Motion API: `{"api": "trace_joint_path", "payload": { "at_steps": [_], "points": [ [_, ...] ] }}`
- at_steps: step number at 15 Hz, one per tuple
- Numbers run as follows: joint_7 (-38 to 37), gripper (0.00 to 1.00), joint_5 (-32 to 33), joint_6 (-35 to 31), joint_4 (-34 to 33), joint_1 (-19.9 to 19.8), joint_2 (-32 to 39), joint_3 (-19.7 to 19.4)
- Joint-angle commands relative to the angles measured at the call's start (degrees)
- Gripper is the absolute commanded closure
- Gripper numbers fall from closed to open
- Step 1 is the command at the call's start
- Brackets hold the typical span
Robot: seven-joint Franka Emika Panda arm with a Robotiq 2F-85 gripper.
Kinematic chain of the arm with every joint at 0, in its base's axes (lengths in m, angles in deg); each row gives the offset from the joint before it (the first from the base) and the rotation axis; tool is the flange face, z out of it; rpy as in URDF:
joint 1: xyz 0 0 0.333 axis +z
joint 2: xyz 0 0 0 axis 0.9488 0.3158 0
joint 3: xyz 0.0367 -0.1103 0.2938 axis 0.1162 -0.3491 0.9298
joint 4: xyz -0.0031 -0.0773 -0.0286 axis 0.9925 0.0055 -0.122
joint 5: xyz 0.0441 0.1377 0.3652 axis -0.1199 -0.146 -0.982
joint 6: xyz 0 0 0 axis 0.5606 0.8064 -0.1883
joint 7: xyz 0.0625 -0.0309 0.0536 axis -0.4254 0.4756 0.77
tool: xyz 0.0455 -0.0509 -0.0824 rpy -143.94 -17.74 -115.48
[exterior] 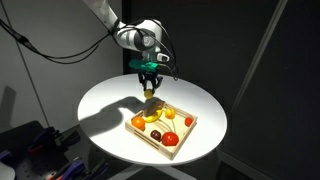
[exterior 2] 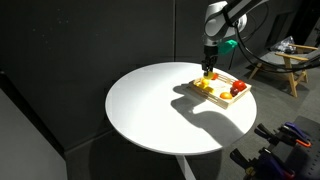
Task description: Remove the lemon from the box
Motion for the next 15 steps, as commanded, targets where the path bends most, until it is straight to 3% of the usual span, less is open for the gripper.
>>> {"api": "trace_joint_path", "payload": {
  "at_steps": [1,15],
  "points": [
    [-0.19,0.7,0.01,0.58,3.1,0.58,-3.04,0.96],
    [0.28,0.7,0.07,-3.72,8.86,2.72,-3.36,3.66]
  ]
}}
